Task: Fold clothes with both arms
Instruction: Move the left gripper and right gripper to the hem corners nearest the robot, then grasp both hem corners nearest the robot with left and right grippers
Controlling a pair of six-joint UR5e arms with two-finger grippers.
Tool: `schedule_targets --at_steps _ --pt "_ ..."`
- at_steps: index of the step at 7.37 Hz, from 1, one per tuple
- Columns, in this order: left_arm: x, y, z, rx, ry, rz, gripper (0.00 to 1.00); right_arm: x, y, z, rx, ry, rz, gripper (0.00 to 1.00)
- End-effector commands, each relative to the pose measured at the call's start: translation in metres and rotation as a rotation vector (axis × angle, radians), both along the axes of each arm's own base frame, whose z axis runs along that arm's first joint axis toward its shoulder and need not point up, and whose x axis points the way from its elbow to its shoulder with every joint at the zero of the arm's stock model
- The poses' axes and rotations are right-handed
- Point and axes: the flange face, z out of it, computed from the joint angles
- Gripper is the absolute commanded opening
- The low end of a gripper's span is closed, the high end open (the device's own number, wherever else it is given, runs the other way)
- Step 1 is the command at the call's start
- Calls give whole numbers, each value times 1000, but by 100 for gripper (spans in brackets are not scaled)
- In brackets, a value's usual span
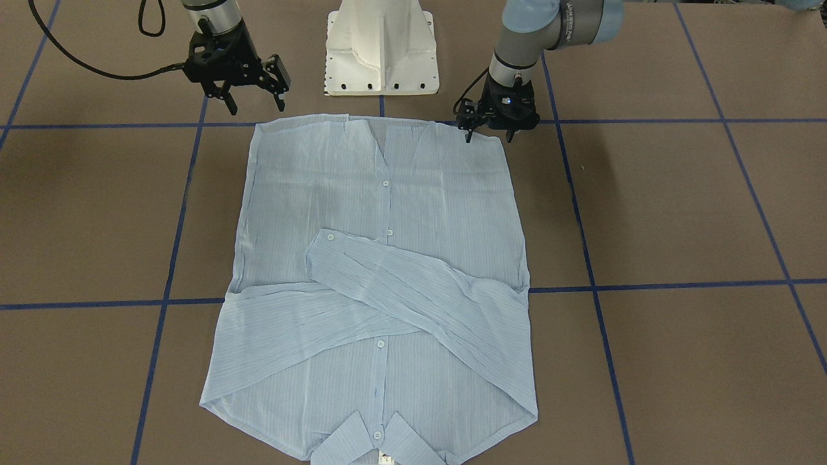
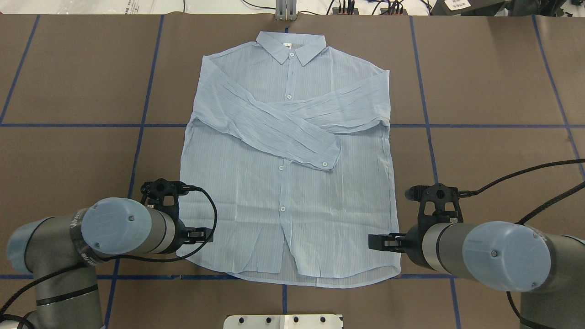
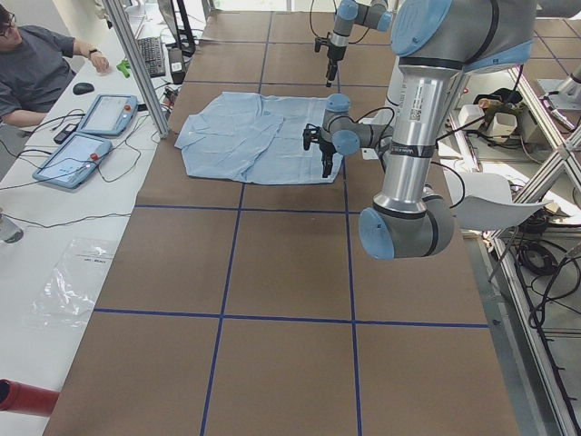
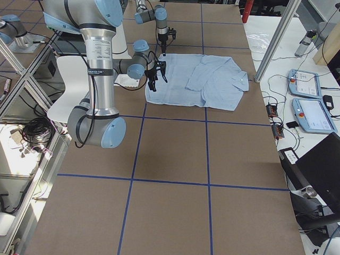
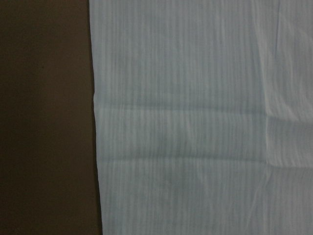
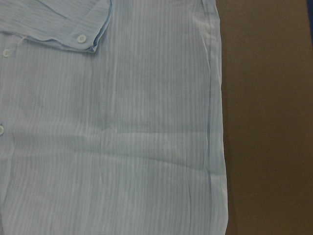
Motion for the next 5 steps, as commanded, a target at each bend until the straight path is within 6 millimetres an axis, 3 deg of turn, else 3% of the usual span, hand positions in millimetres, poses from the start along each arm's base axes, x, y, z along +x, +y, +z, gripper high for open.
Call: schedule_targets --at_steps 1,3,5 --pt "-5 0 -1 20 49 -2 89 -1 0 0 1 0 -1 100" --pt "-16 4 22 35 102 -4 89 -1 0 0 0 -1 0 100" --pt "-17 5 26 32 106 -5 88 -1 0 0 0 1 0 100"
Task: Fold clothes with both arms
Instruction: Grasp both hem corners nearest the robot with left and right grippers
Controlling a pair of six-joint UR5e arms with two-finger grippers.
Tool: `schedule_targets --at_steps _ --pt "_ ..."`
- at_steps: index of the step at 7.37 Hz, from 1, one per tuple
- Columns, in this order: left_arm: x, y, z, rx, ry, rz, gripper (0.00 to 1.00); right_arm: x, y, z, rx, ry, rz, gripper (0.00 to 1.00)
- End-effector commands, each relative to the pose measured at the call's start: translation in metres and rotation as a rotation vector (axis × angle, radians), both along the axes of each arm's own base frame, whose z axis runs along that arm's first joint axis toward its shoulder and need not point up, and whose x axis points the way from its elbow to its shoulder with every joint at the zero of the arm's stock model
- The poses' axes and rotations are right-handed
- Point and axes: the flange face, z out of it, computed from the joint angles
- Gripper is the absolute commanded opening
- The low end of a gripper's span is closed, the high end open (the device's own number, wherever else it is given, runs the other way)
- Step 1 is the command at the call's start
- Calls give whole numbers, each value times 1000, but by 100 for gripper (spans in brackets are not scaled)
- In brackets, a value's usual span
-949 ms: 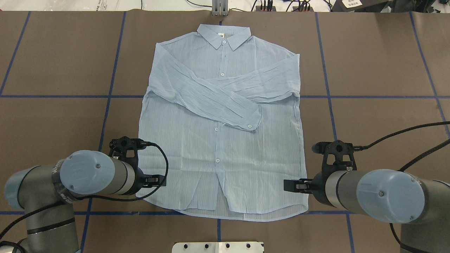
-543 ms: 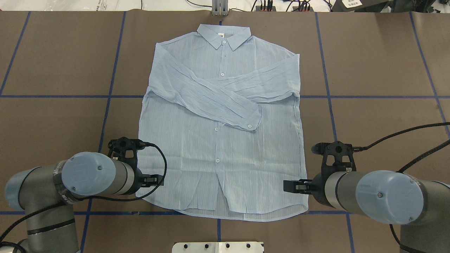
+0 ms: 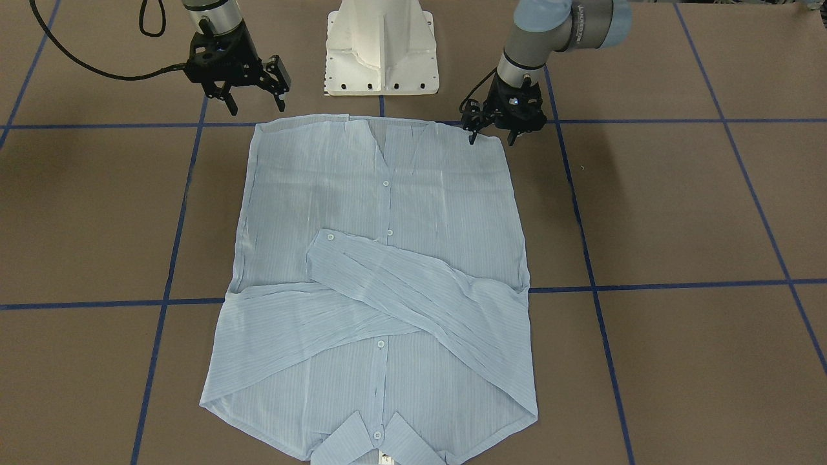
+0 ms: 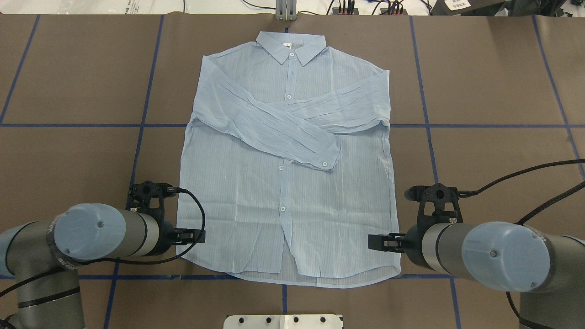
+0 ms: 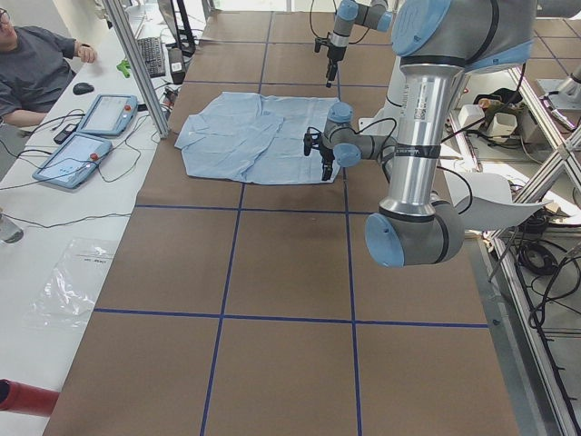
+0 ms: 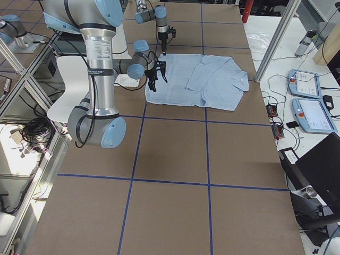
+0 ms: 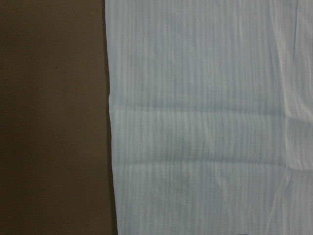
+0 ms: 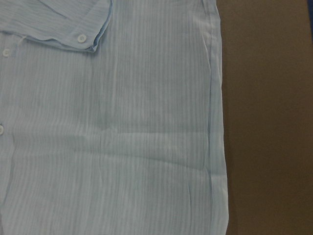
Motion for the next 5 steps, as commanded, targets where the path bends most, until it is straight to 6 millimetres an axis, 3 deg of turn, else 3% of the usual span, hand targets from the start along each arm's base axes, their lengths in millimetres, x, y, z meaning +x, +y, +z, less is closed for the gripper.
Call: schedule_targets --at_steps 1,3,5 --pt "5 1 9 -23 -1 -10 78 0 0 0 0 -1 0 100" --pt "16 -1 22 -38 -9 -17 74 0 0 0 1 1 -1 100" --pt "16 -1 20 -40 -4 -17 63 0 0 0 0 1 0 100"
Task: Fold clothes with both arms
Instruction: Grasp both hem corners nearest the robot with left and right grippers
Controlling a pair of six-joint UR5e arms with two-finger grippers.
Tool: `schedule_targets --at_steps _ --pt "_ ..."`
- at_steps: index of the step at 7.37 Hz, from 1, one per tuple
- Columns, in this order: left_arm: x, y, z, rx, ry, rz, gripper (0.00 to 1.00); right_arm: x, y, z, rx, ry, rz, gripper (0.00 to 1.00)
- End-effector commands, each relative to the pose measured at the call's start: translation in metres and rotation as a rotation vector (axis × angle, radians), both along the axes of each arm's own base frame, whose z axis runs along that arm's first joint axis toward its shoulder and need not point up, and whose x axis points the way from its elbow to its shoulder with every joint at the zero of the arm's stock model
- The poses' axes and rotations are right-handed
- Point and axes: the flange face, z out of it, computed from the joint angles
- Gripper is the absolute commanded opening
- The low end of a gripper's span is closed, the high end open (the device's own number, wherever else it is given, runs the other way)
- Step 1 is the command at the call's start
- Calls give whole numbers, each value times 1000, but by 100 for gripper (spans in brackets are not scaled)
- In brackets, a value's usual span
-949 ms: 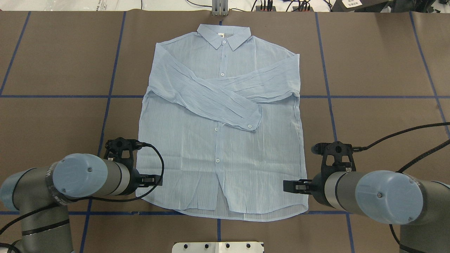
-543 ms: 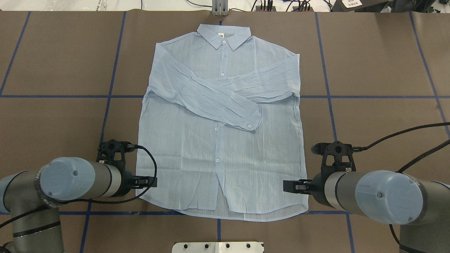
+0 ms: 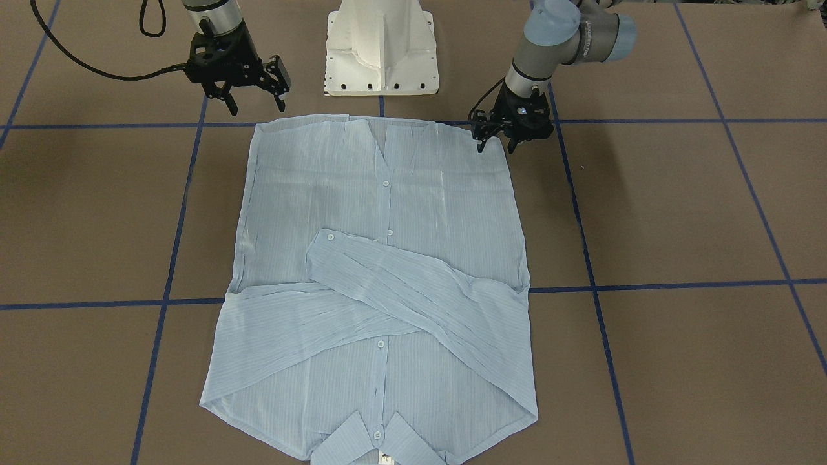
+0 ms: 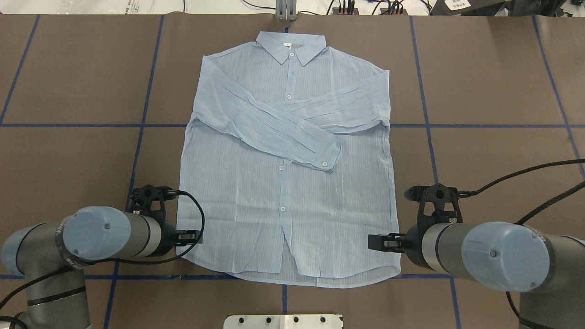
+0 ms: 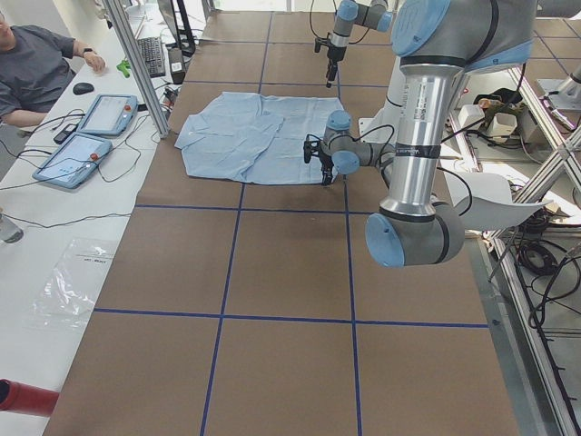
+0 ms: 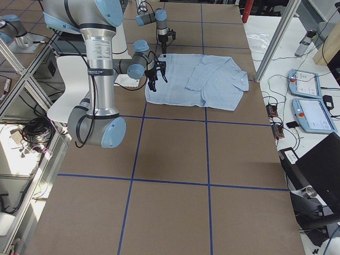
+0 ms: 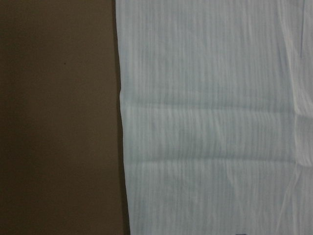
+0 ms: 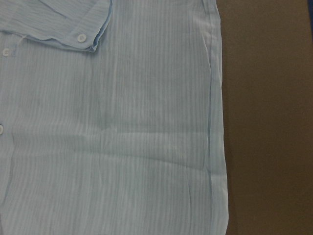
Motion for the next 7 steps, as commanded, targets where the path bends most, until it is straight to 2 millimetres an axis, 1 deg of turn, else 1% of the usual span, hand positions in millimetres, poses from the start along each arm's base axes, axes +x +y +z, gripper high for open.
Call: schedule_targets --at_steps 1,2,3,4,6,7 --pt "0 0 -2 -3 7 0 50 0 0 0 0 0 0 100" --pt "0 1 -4 -3 11 1 32 0 1 0 -1 0 -1 100" --pt "-2 1 -5 -2 14 1 3 0 1 0 0 0 -2 100" --pt "-3 1 -6 0 15 0 0 0 1 1 -1 1 -1 100" --pt "-9 3 -12 3 29 0 0 -1 2 2 -2 3 -4 100" --pt "-9 4 -12 -4 30 -4 0 -1 4 5 -7 8 -5 100"
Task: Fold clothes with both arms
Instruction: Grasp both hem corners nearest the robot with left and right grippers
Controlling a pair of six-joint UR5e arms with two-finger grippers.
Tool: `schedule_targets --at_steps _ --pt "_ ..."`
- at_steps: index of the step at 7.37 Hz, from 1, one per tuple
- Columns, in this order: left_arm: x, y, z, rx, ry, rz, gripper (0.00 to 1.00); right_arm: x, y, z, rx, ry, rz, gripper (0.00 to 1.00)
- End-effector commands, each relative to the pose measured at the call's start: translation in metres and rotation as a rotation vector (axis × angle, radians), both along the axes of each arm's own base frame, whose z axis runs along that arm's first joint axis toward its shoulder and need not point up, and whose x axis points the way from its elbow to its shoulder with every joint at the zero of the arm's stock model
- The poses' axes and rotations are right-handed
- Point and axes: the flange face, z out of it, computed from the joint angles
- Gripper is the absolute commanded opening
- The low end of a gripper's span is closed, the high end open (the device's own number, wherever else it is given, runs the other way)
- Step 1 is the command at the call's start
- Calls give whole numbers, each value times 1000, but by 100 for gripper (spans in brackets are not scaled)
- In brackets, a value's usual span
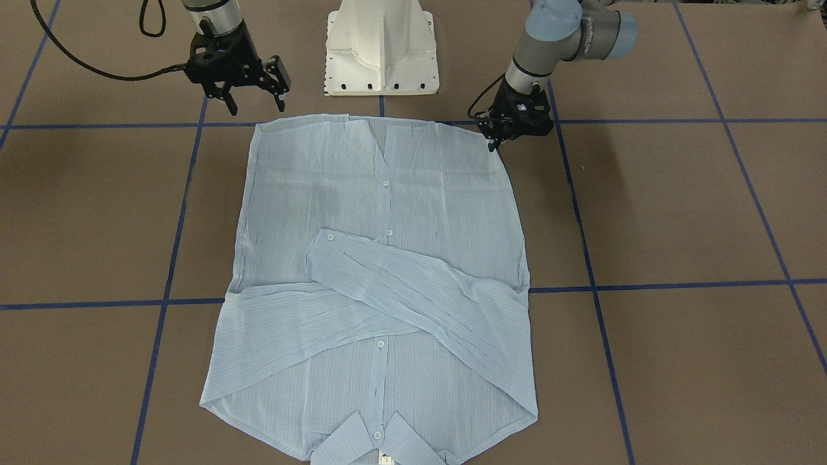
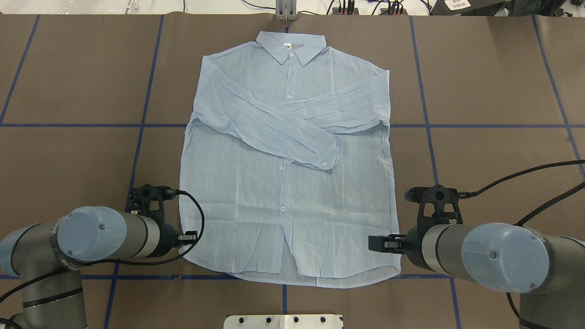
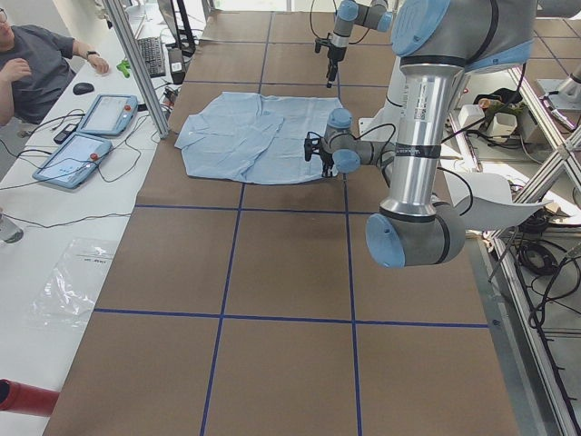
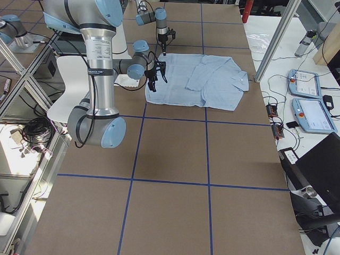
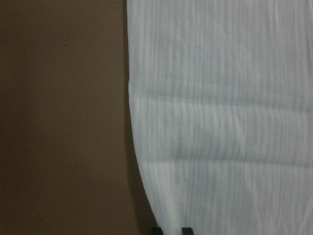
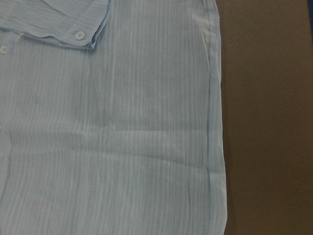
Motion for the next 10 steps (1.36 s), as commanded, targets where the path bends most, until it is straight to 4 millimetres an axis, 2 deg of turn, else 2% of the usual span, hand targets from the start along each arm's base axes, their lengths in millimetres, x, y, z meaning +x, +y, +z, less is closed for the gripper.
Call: schedule_targets --at_steps 1,2,3,4,7,9,10 --pt "0 1 -6 -43 17 -33 0 -1 6 8 -29 4 9 100" --pt "0 1 -9 -49 25 -40 0 3 7 14 -23 -21 17 99" --pt "-1 1 -11 -47 31 -41 0 6 11 39 -10 -31 21 99" --pt "-1 2 -14 -43 39 -41 0 -1 13 59 7 -46 29 98" --pt "-9 4 -28 -30 68 -44 0 -28 48 77 52 -5 64 75" --pt "-10 4 -29 -29 69 -44 0 -40 57 90 80 27 66 59" --pt "-10 4 -29 -29 69 -44 0 -46 61 94 88 35 63 58"
